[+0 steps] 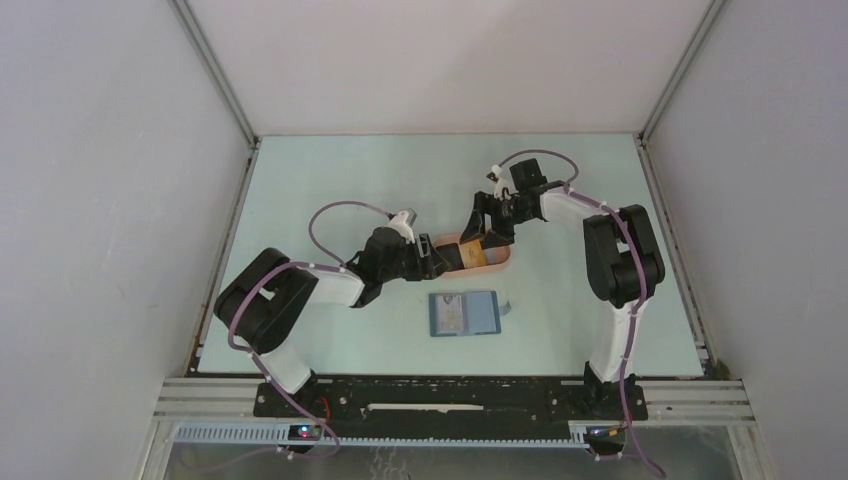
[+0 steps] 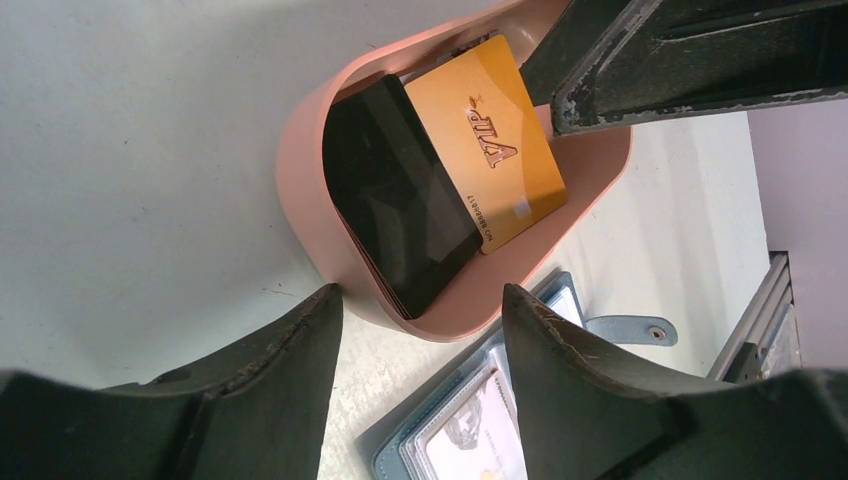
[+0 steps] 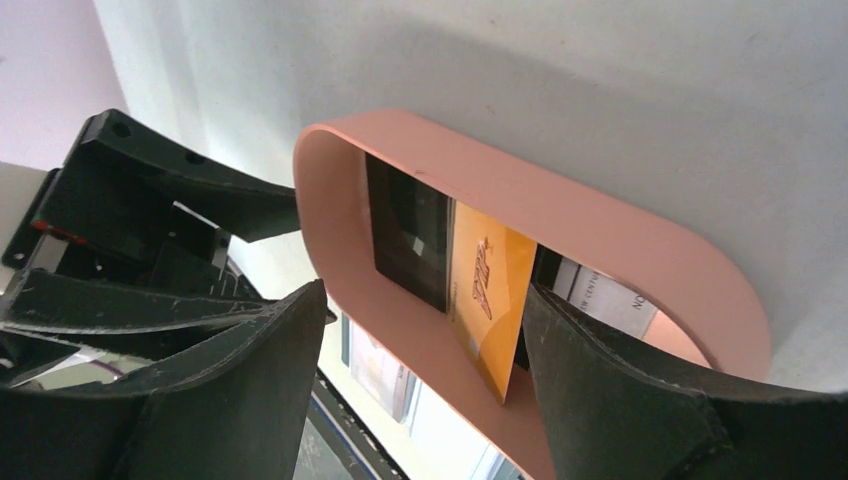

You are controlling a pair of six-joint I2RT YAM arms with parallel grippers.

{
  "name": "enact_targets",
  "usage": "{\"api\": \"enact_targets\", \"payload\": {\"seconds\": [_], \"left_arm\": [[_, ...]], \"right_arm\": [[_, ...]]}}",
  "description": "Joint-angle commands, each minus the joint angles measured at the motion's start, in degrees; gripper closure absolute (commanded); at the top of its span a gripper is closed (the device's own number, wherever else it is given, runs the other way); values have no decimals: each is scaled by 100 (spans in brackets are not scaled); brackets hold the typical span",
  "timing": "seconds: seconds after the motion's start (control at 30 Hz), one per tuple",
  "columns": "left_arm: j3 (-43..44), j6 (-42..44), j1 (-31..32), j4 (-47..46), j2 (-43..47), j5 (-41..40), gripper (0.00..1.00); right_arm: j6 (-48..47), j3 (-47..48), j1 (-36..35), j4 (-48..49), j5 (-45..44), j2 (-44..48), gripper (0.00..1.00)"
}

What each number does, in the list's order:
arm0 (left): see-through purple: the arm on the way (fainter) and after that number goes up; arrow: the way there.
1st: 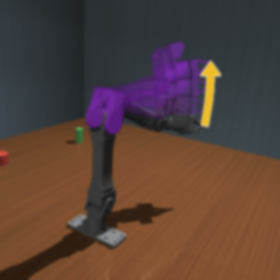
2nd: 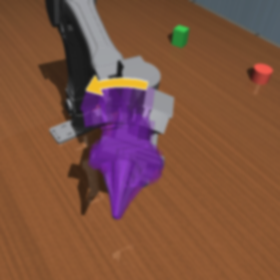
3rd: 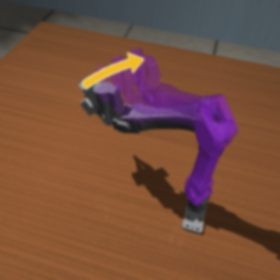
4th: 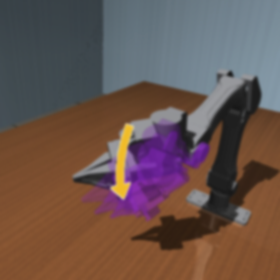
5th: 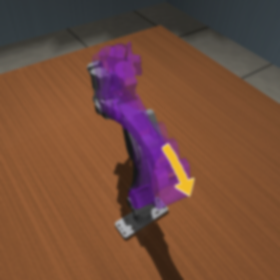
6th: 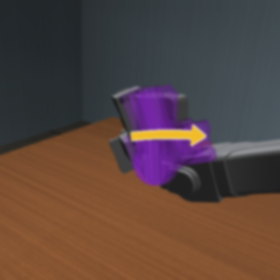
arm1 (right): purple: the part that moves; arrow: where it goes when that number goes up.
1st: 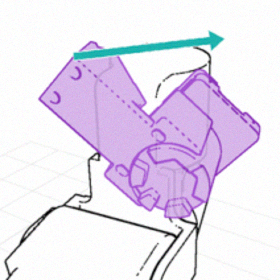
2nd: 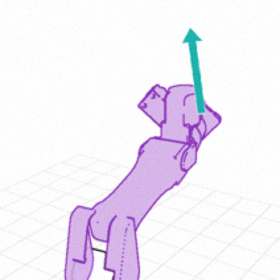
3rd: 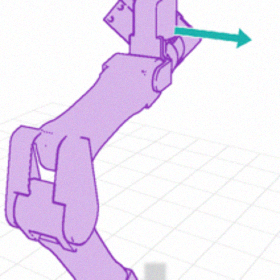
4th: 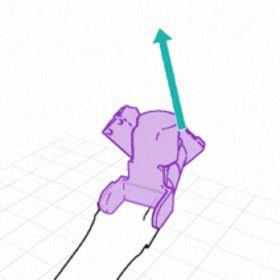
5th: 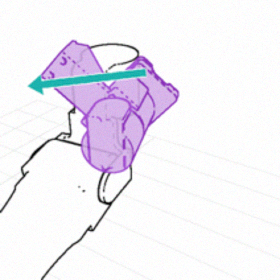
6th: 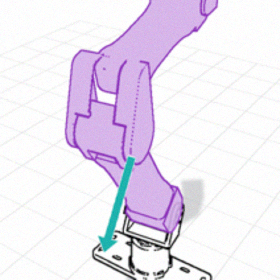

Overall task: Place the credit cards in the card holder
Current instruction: Pick up the credit card from the storage box.

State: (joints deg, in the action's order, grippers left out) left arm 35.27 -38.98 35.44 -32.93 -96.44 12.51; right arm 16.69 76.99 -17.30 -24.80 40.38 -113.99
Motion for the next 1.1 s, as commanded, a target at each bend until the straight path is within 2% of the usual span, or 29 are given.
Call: {"api": "enact_targets", "payload": {"seconds": [0.0, 0.27, 0.4, 0.6, 0.87, 1.0, 1.07], "left_arm": [[224, -65, -42, -268, -15, 164, 36], [210, -92, -55, -267, 50, 183, 36], [206, -92, -55, -267, 73, 204, 37], [187, -101, -56, -276, 104, 239, 37], [139, -92, -59, -284, 188, 239, 37], [105, -92, -65, -284, 256, 243, 37], [76, -87, -64, -279, 323, 235, 37]], "right_arm": [[154, 97, 48, 123, 492, 378, 20], [186, 97, 67, 121, 769, 390, 22], [184, 97, 54, 69, 756, 250, 26], [12, 219, -138, -174, 383, 10, 38], [-183, 332, -270, -408, -233, -101, 39], [-200, 366, -230, -456, -164, -92, 53], [-192, 378, -184, -485, -53, -52, 54]]}}
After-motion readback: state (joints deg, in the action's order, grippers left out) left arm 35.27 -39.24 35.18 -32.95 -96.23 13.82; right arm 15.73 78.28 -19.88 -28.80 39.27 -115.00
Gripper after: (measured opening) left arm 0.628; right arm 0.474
